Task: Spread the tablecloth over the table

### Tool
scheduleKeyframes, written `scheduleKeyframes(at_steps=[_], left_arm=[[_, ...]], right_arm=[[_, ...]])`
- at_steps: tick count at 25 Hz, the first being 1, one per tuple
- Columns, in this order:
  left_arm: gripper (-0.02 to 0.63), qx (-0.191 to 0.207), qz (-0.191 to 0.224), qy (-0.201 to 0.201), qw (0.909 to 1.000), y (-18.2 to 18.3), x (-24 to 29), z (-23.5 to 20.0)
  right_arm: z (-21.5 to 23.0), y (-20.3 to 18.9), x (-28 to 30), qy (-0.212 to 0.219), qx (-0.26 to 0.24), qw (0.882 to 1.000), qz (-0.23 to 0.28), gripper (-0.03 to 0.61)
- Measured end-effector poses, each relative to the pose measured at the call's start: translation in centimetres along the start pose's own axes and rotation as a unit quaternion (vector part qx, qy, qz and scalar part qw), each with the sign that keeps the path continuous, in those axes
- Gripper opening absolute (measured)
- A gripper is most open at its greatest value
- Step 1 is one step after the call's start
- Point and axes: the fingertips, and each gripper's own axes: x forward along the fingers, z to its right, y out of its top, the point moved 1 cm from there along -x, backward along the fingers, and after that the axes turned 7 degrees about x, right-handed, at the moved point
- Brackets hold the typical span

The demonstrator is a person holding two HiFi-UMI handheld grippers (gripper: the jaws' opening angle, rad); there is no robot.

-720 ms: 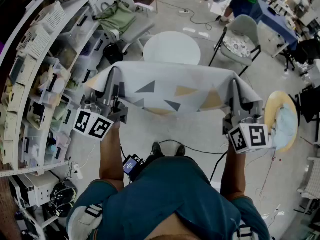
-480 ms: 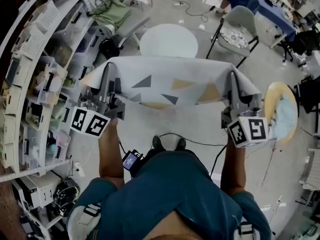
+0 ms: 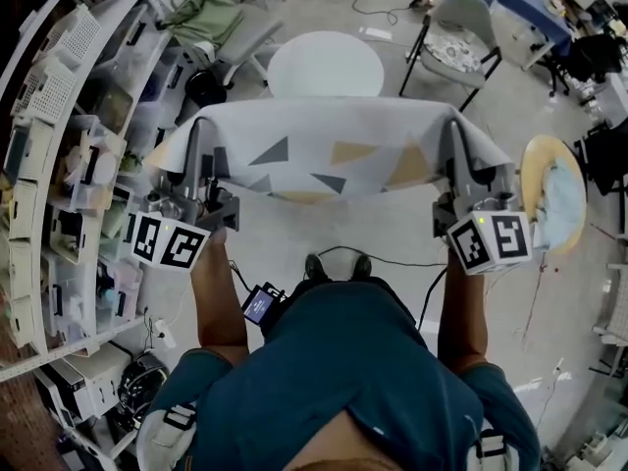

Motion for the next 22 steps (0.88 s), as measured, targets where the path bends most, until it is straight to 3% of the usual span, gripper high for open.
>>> scheduleKeyframes(at_steps=[11,22], left_arm=[[0.003,-0.016,0.009,-0.02,0.9996,0.3,-0.9,-2.5],[0.003,-0.01,0.004,-0.009,0.9999,-0.7,2.3,-2.8]], right_arm=[[-2.8,0.1,0.4,-0.019,-0.011,1.0,0.003,0.031],[0.1,0.2,3.3,-0.008,-0.004,1.0,0.003,0.031]])
